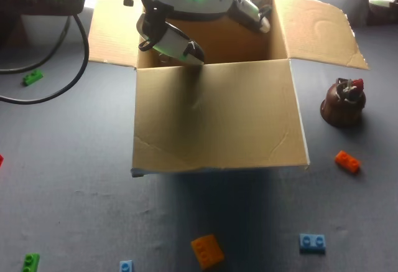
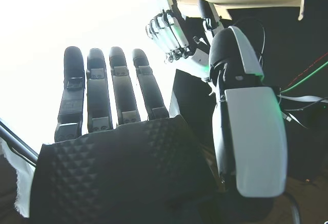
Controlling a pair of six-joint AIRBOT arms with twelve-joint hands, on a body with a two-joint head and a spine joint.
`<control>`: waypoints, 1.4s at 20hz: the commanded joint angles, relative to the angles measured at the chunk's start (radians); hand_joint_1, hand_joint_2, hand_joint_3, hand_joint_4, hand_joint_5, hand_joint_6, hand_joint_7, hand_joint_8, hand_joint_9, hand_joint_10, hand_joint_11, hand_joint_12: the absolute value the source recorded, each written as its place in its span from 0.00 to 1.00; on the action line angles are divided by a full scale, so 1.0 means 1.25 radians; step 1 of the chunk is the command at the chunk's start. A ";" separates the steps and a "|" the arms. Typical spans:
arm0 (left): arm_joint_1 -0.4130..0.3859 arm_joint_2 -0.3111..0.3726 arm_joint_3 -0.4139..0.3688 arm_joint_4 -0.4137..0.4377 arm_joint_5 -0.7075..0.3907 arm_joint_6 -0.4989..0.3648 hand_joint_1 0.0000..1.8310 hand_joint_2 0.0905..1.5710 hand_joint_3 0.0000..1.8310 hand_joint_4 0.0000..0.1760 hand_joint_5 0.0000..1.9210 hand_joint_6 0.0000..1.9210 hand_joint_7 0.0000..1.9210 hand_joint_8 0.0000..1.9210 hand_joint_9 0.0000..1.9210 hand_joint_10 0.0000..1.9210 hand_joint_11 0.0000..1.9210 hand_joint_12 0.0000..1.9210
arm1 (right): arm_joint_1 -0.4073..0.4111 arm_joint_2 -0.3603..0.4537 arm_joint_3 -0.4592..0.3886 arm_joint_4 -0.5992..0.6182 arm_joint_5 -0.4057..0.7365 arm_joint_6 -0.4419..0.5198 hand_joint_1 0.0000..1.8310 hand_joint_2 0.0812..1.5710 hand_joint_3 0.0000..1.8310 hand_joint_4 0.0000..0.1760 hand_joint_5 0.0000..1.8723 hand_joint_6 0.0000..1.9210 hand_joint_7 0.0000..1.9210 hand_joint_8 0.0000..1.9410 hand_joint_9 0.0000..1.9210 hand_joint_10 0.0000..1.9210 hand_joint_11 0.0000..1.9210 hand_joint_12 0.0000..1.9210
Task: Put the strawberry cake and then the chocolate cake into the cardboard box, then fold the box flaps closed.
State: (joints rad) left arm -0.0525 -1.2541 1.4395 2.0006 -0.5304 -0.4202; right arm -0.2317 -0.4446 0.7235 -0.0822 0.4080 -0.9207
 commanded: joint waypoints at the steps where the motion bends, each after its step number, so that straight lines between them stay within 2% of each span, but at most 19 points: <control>1: -0.010 0.008 0.003 -0.022 0.011 -0.002 0.34 0.61 0.00 0.22 0.15 0.00 0.20 0.00 0.27 0.05 0.10 0.59 | 0.013 0.009 0.002 0.011 0.091 0.000 0.21 0.72 0.00 0.00 0.07 0.00 0.07 0.00 0.08 0.00 0.00 0.31; 3: -0.018 0.009 0.009 -0.015 0.015 -0.001 0.26 0.56 0.00 0.35 0.10 0.00 0.15 0.00 0.23 0.00 0.03 0.64 | 0.011 0.009 0.003 0.057 0.084 -0.010 0.20 0.72 0.00 0.00 0.07 0.00 0.07 0.00 0.08 0.00 0.00 0.30; 6: -0.038 0.009 0.031 -0.014 0.020 0.001 0.24 0.55 0.00 0.36 0.09 0.00 0.13 0.00 0.21 0.00 0.01 0.66 | 0.007 0.007 0.011 0.138 0.077 -0.016 0.18 0.72 0.00 0.00 0.07 0.00 0.07 0.00 0.08 0.00 0.00 0.32; 7: -0.046 0.011 0.039 -0.014 0.022 0.004 0.23 0.55 0.00 0.38 0.10 0.00 0.13 0.00 0.22 0.00 0.01 0.66 | 0.004 0.001 0.020 0.166 0.061 -0.016 0.19 0.72 0.00 0.00 0.07 0.00 0.07 0.00 0.07 0.00 0.00 0.27; 9: -0.058 0.017 0.052 -0.012 0.028 0.007 0.22 0.55 0.00 0.37 0.09 0.00 0.14 0.00 0.22 0.00 0.01 0.67 | -0.002 -0.017 0.046 0.227 0.016 -0.015 0.17 0.73 0.00 0.00 0.06 0.00 0.06 0.00 0.07 0.00 0.00 0.24; 10: -0.065 0.020 0.062 -0.010 0.028 0.007 0.21 0.55 0.00 0.42 0.10 0.01 0.15 0.01 0.23 0.01 0.01 0.67 | -0.006 -0.034 0.071 0.272 -0.016 -0.015 0.17 0.72 0.00 0.00 0.08 0.01 0.07 0.00 0.08 0.00 0.00 0.28; 12: -0.079 0.025 0.079 -0.002 0.028 0.007 0.17 0.57 0.01 0.43 0.11 0.01 0.15 0.00 0.23 0.01 0.01 0.68 | -0.020 -0.056 0.103 0.325 -0.037 -0.015 0.17 0.72 0.00 0.00 0.08 0.01 0.07 0.00 0.08 0.00 0.00 0.29; 14: -0.093 0.029 0.098 -0.002 0.024 0.007 0.15 0.58 0.01 0.43 0.11 0.01 0.15 0.00 0.23 0.00 0.01 0.68 | -0.037 -0.073 0.121 0.351 -0.036 -0.015 0.19 0.72 0.00 0.00 0.08 0.00 0.07 0.00 0.07 0.00 0.00 0.28; 15: -0.102 0.033 0.107 -0.002 0.020 0.007 0.10 0.59 0.01 0.44 0.12 0.01 0.16 0.01 0.23 0.00 0.01 0.68 | -0.047 -0.081 0.129 0.376 -0.032 -0.015 0.18 0.72 0.00 0.00 0.07 0.00 0.07 0.00 0.08 0.00 0.00 0.29; 16: -0.108 0.037 0.112 -0.002 0.016 0.003 0.08 0.61 0.01 0.44 0.13 0.01 0.17 0.00 0.24 0.00 0.01 0.67 | -0.055 -0.088 0.136 0.403 -0.027 -0.015 0.17 0.71 0.00 0.00 0.07 0.00 0.08 0.00 0.09 0.01 0.00 0.35; 18: -0.118 0.053 0.115 0.005 0.010 -0.007 0.06 0.62 0.01 0.41 0.14 0.01 0.18 0.00 0.24 0.00 0.01 0.66 | -0.084 -0.115 0.165 0.475 -0.015 -0.015 0.18 0.72 0.00 0.00 0.06 0.00 0.07 0.00 0.08 0.00 0.00 0.35; 20: -0.120 0.068 0.118 0.013 0.007 -0.026 0.06 0.61 0.01 0.40 0.15 0.01 0.18 0.00 0.24 0.00 0.02 0.66 | -0.105 -0.132 0.186 0.518 -0.008 -0.015 0.34 0.69 0.00 0.00 0.07 0.01 0.08 0.00 0.09 0.01 0.00 0.34; 21: -0.120 0.076 0.119 0.019 0.005 -0.033 0.05 0.61 0.01 0.43 0.14 0.00 0.18 0.00 0.24 0.01 0.02 0.66 | -0.113 -0.138 0.194 0.520 -0.001 -0.015 0.50 0.66 0.00 0.00 0.07 0.01 0.08 0.00 0.09 0.01 0.00 0.34; 22: -0.118 0.093 0.118 0.025 0.002 -0.044 0.05 0.61 0.01 0.43 0.14 0.00 0.18 0.00 0.24 0.01 0.02 0.66 | -0.132 -0.156 0.208 0.521 0.022 -0.015 0.50 0.66 0.00 0.00 0.07 0.01 0.08 0.00 0.09 0.01 0.00 0.34; 23: -0.115 0.103 0.118 0.027 0.000 -0.046 0.05 0.62 0.01 0.42 0.13 0.00 0.18 0.00 0.24 0.00 0.02 0.66 | -0.147 -0.168 0.216 0.521 0.035 -0.015 0.60 0.64 0.00 0.00 0.08 0.01 0.10 0.01 0.09 0.01 0.00 0.31; 24: -0.111 0.114 0.119 0.027 -0.002 -0.049 0.06 0.62 0.00 0.43 0.14 0.00 0.17 0.00 0.24 0.00 0.02 0.66 | -0.161 -0.181 0.226 0.521 0.047 -0.015 0.65 0.63 0.00 0.00 0.08 0.01 0.11 0.00 0.10 0.01 0.00 0.28; 28: -0.087 0.161 0.117 0.029 -0.015 -0.067 0.06 0.62 0.00 0.41 0.14 0.00 0.17 0.00 0.24 0.00 0.02 0.65 | -0.191 -0.243 0.278 0.521 0.080 -0.015 0.66 0.63 0.00 0.00 0.07 0.00 0.09 0.00 0.09 0.00 0.00 0.26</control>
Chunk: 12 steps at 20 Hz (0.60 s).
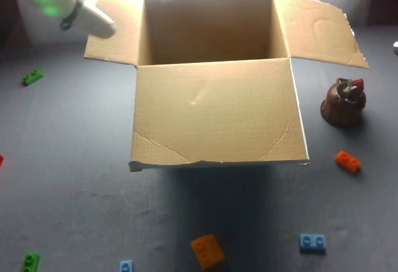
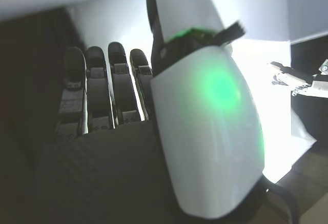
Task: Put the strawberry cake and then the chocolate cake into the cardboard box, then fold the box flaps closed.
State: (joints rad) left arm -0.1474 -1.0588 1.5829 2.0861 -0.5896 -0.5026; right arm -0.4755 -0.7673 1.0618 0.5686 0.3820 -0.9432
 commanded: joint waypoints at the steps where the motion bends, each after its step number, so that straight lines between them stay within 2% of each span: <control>1: -0.006 0.013 0.001 -0.040 0.031 -0.005 0.06 0.62 0.00 0.41 0.14 0.00 0.17 0.00 0.24 0.00 0.02 0.65 | 0.003 0.005 0.015 0.000 0.104 0.003 0.66 0.63 0.00 0.00 0.07 0.00 0.09 0.00 0.09 0.00 0.00 0.26; 2: 0.005 0.025 -0.002 -0.040 0.028 -0.012 0.07 0.62 0.00 0.42 0.14 0.00 0.17 0.00 0.24 0.00 0.02 0.65 | 0.002 -0.009 0.026 0.000 0.109 0.003 0.65 0.64 0.00 0.00 0.06 0.00 0.09 0.00 0.09 0.00 0.00 0.23; 4: 0.029 0.046 -0.009 -0.046 0.020 -0.024 0.08 0.62 0.00 0.40 0.14 0.00 0.17 0.00 0.24 0.00 0.01 0.66 | 0.002 -0.034 0.045 0.011 0.110 0.003 0.65 0.64 0.00 0.00 0.06 0.00 0.09 0.00 0.09 0.00 0.00 0.27; 10: 0.075 0.095 -0.016 -0.076 0.008 -0.045 0.08 0.62 0.00 0.39 0.14 0.00 0.17 0.00 0.24 0.00 0.02 0.65 | 0.005 -0.118 0.109 0.064 0.081 0.003 0.65 0.65 0.00 0.01 0.06 0.00 0.08 0.00 0.08 0.00 0.00 0.21; 12: 0.091 0.100 -0.006 -0.076 0.008 -0.050 0.07 0.63 0.00 0.42 0.13 0.00 0.16 0.00 0.23 0.00 0.02 0.65 | 0.005 -0.135 0.118 0.064 0.080 0.003 0.65 0.63 0.00 0.00 0.07 0.00 0.09 0.00 0.09 0.00 0.00 0.28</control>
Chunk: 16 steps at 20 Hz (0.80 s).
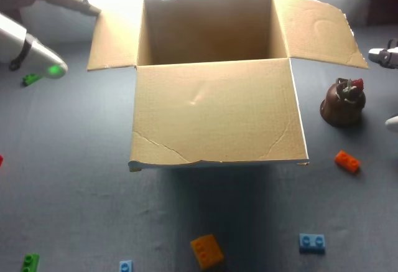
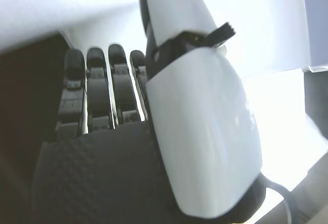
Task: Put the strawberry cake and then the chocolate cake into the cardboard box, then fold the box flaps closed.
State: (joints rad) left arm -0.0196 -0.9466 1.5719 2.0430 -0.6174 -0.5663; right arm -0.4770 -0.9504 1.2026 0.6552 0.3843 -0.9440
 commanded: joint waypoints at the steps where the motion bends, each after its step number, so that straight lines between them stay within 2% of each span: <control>1: -0.006 0.013 0.006 -0.041 0.030 -0.002 0.07 0.63 0.00 0.42 0.14 0.00 0.16 0.00 0.23 0.00 0.02 0.65 | 0.007 0.003 0.009 -0.006 0.078 0.003 0.66 0.63 0.00 0.00 0.07 0.00 0.09 0.00 0.09 0.01 0.00 0.29; 5: 0.015 0.032 0.002 -0.047 0.021 -0.008 0.08 0.63 0.00 0.40 0.13 0.00 0.17 0.00 0.23 0.00 0.02 0.65 | 0.013 -0.035 0.028 -0.006 0.079 -0.002 0.66 0.64 0.00 0.00 0.06 0.00 0.09 0.00 0.08 0.00 0.00 0.27; 6: 0.022 0.038 -0.004 -0.050 0.020 -0.009 0.06 0.62 0.00 0.39 0.14 0.00 0.17 0.00 0.23 0.00 0.03 0.64 | 0.014 -0.043 0.033 -0.006 0.079 -0.003 0.65 0.65 0.00 0.00 0.05 0.00 0.07 0.00 0.07 0.00 0.00 0.26; 8: 0.040 0.052 -0.021 -0.055 0.014 -0.010 0.06 0.62 0.00 0.40 0.14 0.00 0.17 0.00 0.24 0.00 0.04 0.64 | 0.015 -0.059 0.044 -0.006 0.082 -0.004 0.66 0.64 0.00 0.00 0.06 0.00 0.08 0.00 0.08 0.01 0.00 0.26; 9: 0.054 0.059 -0.029 -0.060 0.010 -0.013 0.07 0.62 0.00 0.38 0.15 0.00 0.18 0.00 0.24 0.01 0.04 0.64 | 0.015 -0.066 0.050 -0.006 0.084 -0.006 0.66 0.64 0.00 0.00 0.06 0.00 0.08 0.00 0.09 0.01 0.00 0.28; 14: 0.102 0.074 -0.048 -0.113 -0.018 -0.014 0.09 0.63 0.00 0.32 0.17 0.01 0.19 0.00 0.25 0.01 0.07 0.62 | 0.017 -0.094 0.077 -0.006 0.092 -0.009 0.65 0.65 0.00 0.00 0.08 0.01 0.09 0.00 0.08 0.00 0.00 0.28; 16: 0.122 0.074 -0.047 -0.141 -0.041 -0.014 0.09 0.63 0.00 0.31 0.17 0.00 0.19 0.00 0.26 0.01 0.07 0.62 | 0.017 -0.105 0.086 -0.009 0.095 -0.017 0.65 0.65 0.00 0.00 0.08 0.01 0.11 0.01 0.10 0.01 0.00 0.31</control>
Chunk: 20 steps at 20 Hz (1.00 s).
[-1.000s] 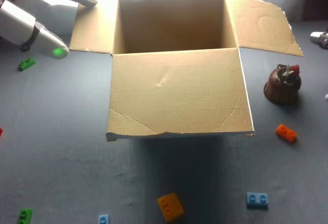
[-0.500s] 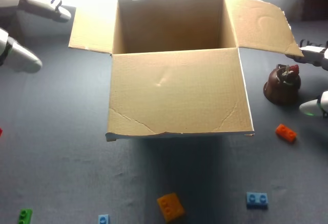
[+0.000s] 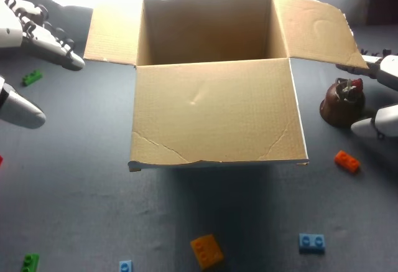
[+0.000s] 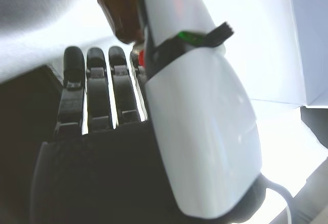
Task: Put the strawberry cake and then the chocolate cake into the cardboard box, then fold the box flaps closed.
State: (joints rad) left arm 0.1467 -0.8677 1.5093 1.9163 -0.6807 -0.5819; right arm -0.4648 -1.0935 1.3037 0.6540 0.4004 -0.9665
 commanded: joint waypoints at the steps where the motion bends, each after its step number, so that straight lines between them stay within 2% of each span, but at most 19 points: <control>1: 0.001 0.010 0.005 -0.045 0.001 -0.001 0.09 0.64 0.00 0.32 0.15 0.00 0.19 0.00 0.25 0.00 0.06 0.62 | 0.007 0.005 0.007 -0.016 0.086 0.001 0.66 0.65 0.00 0.00 0.09 0.01 0.12 0.01 0.10 0.01 0.00 0.31; 3: 0.025 0.006 0.008 -0.054 -0.015 -0.001 0.10 0.65 0.00 0.32 0.14 0.00 0.17 0.00 0.25 0.00 0.05 0.64 | 0.007 -0.001 0.008 -0.025 0.095 0.001 0.66 0.65 0.00 0.00 0.08 0.00 0.10 0.00 0.10 0.01 0.00 0.26; 4: 0.030 0.006 0.006 -0.061 -0.020 -0.002 0.11 0.64 0.00 0.30 0.15 0.00 0.18 0.00 0.24 0.00 0.05 0.64 | 0.007 -0.005 0.011 -0.025 0.097 0.001 0.67 0.65 0.00 0.00 0.09 0.00 0.11 0.00 0.10 0.01 0.00 0.27; 5: 0.032 0.007 0.002 -0.067 -0.025 -0.002 0.10 0.64 0.00 0.34 0.15 0.00 0.18 0.00 0.25 0.00 0.05 0.64 | 0.008 -0.010 0.016 -0.025 0.097 0.001 0.66 0.65 0.00 0.00 0.09 0.00 0.11 0.00 0.10 0.01 0.00 0.27; 10: 0.060 0.003 -0.013 -0.074 -0.040 0.002 0.10 0.64 0.00 0.31 0.15 0.00 0.18 0.00 0.25 0.00 0.07 0.61 | 0.010 -0.023 0.022 -0.027 0.101 -0.004 0.67 0.64 0.00 0.00 0.11 0.01 0.12 0.00 0.11 0.01 0.00 0.37; 12: 0.074 0.000 -0.011 -0.109 -0.036 0.020 0.10 0.64 0.00 0.32 0.15 0.00 0.18 0.00 0.25 0.00 0.09 0.60 | 0.009 -0.024 0.025 -0.028 0.103 -0.004 0.66 0.63 0.00 0.00 0.15 0.02 0.17 0.01 0.14 0.02 0.00 0.46; 13: 0.077 -0.001 -0.013 -0.121 -0.031 0.041 0.10 0.64 0.00 0.32 0.15 0.00 0.18 0.00 0.25 0.00 0.08 0.60 | 0.009 -0.025 0.026 -0.028 0.104 -0.004 0.67 0.63 0.00 0.00 0.19 0.04 0.22 0.03 0.20 0.05 0.00 0.57; 14: 0.081 -0.001 -0.019 -0.121 -0.019 0.066 0.08 0.64 0.00 0.33 0.16 0.00 0.18 0.00 0.25 0.00 0.09 0.59 | 0.008 -0.025 0.026 -0.028 0.104 -0.004 0.67 0.64 0.00 0.00 0.26 0.06 0.30 0.04 0.24 0.19 0.00 0.71; 15: 0.086 -0.001 -0.027 -0.122 0.000 0.100 0.09 0.64 0.00 0.32 0.15 0.00 0.18 0.00 0.26 0.00 0.09 0.60 | 0.008 -0.025 0.026 -0.028 0.105 -0.004 0.68 0.64 0.00 0.00 0.31 0.10 0.36 0.09 0.23 0.45 0.03 0.85; 16: 0.091 -0.001 -0.032 -0.123 0.018 0.116 0.08 0.64 0.00 0.30 0.15 0.00 0.18 0.00 0.26 0.00 0.09 0.60 | 0.008 -0.025 0.027 -0.028 0.106 -0.004 0.69 0.64 0.00 0.00 0.33 0.17 0.35 0.24 0.22 0.60 0.06 0.90; 17: 0.095 -0.003 -0.033 -0.127 0.025 0.117 0.07 0.64 0.00 0.32 0.15 0.00 0.18 0.00 0.25 0.00 0.09 0.59 | 0.008 -0.025 0.028 -0.028 0.109 -0.004 0.66 0.74 0.01 0.00 0.38 0.55 0.42 0.61 0.25 0.73 0.12 0.97; 18: 0.097 -0.003 -0.033 -0.132 0.025 0.117 0.07 0.64 0.00 0.31 0.15 0.00 0.18 0.00 0.25 0.00 0.09 0.59 | 0.008 -0.025 0.028 -0.028 0.110 -0.004 0.65 0.75 0.00 0.00 0.40 0.61 0.43 0.70 0.27 0.78 0.15 0.99; 19: 0.097 -0.004 -0.032 -0.136 0.025 0.117 0.07 0.64 0.00 0.31 0.15 0.00 0.18 0.00 0.25 0.00 0.09 0.59 | 0.008 -0.025 0.029 -0.028 0.110 -0.003 0.65 0.75 0.00 0.00 0.40 0.61 0.43 0.70 0.27 0.78 0.15 0.99; 20: 0.097 -0.005 -0.032 -0.137 0.024 0.117 0.08 0.64 0.00 0.32 0.15 0.00 0.18 0.00 0.25 0.00 0.08 0.59 | 0.007 -0.024 0.029 -0.028 0.110 -0.003 0.73 0.74 0.00 0.00 0.45 0.58 0.46 0.64 0.37 0.80 0.23 1.00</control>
State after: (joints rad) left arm 0.2726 -0.8814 1.4677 1.7950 -0.6651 -0.4408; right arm -0.4648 -1.1358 1.3342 0.6292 0.4351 -0.9737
